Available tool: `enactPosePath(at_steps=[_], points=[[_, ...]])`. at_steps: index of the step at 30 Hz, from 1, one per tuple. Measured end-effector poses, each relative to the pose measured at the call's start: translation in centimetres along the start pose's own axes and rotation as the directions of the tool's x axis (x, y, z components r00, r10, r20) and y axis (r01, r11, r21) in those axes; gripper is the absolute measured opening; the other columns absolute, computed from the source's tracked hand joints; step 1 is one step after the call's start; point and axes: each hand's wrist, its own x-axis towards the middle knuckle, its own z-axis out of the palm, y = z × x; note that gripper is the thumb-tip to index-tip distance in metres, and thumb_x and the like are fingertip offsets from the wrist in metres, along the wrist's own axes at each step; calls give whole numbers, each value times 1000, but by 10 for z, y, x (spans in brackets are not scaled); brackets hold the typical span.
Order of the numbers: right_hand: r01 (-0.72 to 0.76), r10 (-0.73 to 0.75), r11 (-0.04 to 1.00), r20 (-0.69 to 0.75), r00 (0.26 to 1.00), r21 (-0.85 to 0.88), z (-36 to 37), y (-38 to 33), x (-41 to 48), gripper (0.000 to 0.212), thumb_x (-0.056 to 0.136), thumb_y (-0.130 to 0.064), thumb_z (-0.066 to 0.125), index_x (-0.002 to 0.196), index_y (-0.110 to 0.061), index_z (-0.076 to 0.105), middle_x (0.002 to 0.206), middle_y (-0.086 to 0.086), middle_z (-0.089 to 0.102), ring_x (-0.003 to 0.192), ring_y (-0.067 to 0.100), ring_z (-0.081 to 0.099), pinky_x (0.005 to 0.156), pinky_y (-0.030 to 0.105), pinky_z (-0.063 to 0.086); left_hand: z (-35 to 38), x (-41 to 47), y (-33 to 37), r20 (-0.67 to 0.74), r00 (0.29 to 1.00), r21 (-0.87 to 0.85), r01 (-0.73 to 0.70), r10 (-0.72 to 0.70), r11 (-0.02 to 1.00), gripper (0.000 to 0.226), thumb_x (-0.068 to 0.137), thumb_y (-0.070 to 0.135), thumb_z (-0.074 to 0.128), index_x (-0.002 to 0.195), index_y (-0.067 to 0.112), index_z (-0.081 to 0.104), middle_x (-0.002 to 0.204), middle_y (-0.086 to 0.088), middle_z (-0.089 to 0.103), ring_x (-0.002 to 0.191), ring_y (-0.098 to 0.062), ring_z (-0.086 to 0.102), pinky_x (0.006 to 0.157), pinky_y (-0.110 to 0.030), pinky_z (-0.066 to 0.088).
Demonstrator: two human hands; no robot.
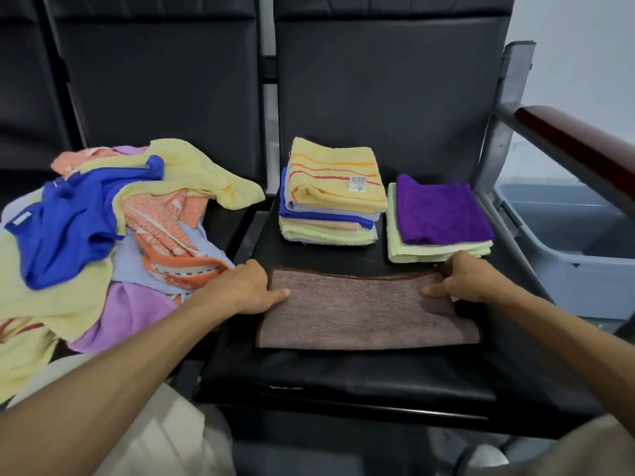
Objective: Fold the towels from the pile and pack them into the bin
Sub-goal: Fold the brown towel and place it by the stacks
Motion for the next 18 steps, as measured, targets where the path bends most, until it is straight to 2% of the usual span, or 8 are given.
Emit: enactPosePath(at_steps=[2, 4, 6, 9, 12, 14, 16, 18], points=[[-18, 19, 1000, 59, 998, -8, -3, 1, -5, 32, 65, -36, 87, 72, -12, 66, 73, 2, 64, 67, 13, 57, 55, 26, 39, 2, -9, -2, 32, 999, 43, -18, 16, 999, 78, 84, 67, 54, 128, 5, 44, 126, -10, 54, 112, -25, 56, 88, -34, 47], [-45, 44, 999, 102, 994, 10, -5, 0, -10, 33, 66, -33, 87, 65, -11, 62, 64, 1, 57, 60, 14, 52, 49, 25, 37, 6, -13, -2, 42, 998, 66, -44, 41, 997, 64, 81, 68, 58, 111, 11, 52, 118, -8, 57, 105, -24, 58, 84, -34, 48], [-53, 50, 998, 145, 988, 17, -3, -1, -13, 33, 71, -33, 83, 68, -10, 60, 68, 3, 56, 64, 16, 53, 51, 25, 41, 9, -14, 0, 48, 997, 30, -57, 55, 998, 48, 82, 63, 61, 92, 16, 53, 111, -7, 60, 98, -23, 58, 79, -33, 47], [-51, 35, 995, 176, 984, 90, -3, -3, -18, 28, 81, -34, 76, 77, -11, 60, 81, 2, 59, 79, 18, 56, 58, 26, 48, 6, -20, 5, 34, 998, -58, -41, 43, 997, 34, 89, 46, 62, 76, 18, 48, 90, -2, 56, 84, -20, 55, 68, -30, 41], [-103, 49, 960, 207, 977, 259, -7, 0, -23, 31, 84, -34, 73, 85, -5, 64, 77, 7, 61, 66, 18, 59, 52, 26, 52, -2, -23, 11, -39, 999, -205, -42, 35, 978, 28, 90, 27, 60, 73, 19, 40, 79, 0, 49, 72, -17, 48, 57, -29, 35], [-173, 68, 920, 292, 954, 351, -9, 5, -28, 30, 84, -29, 74, 94, -2, 66, 78, 9, 64, 62, 19, 60, 48, 26, 52, -11, -23, 17, -46, 999, -448, -38, 20, 893, 22, 88, 21, 63, 78, 17, 44, 79, -1, 52, 69, -14, 49, 55, -26, 38], [-218, 69, 886, 350, 934, 409, -10, 13, -31, 25, 83, -22, 75, 96, -1, 67, 79, 10, 64, 64, 20, 61, 50, 28, 53, -21, -26, 29, 21, 999, -716, -7, 31, 698, 12, 89, 18, 64, 87, 13, 53, 88, -5, 61, 77, -16, 59, 58, -27, 47], [-250, 75, 849, 362, 929, 465, -8, 21, -31, 20, 82, -15, 75, 92, 0, 66, 77, 11, 64, 66, 21, 62, 54, 30, 54, -33, -31, 46, 90, 992, -865, 33, 90, 501, 8, 91, 16, 63, 96, 11, 60, 94, -7, 66, 84, -18, 64, 62, -29, 51]])
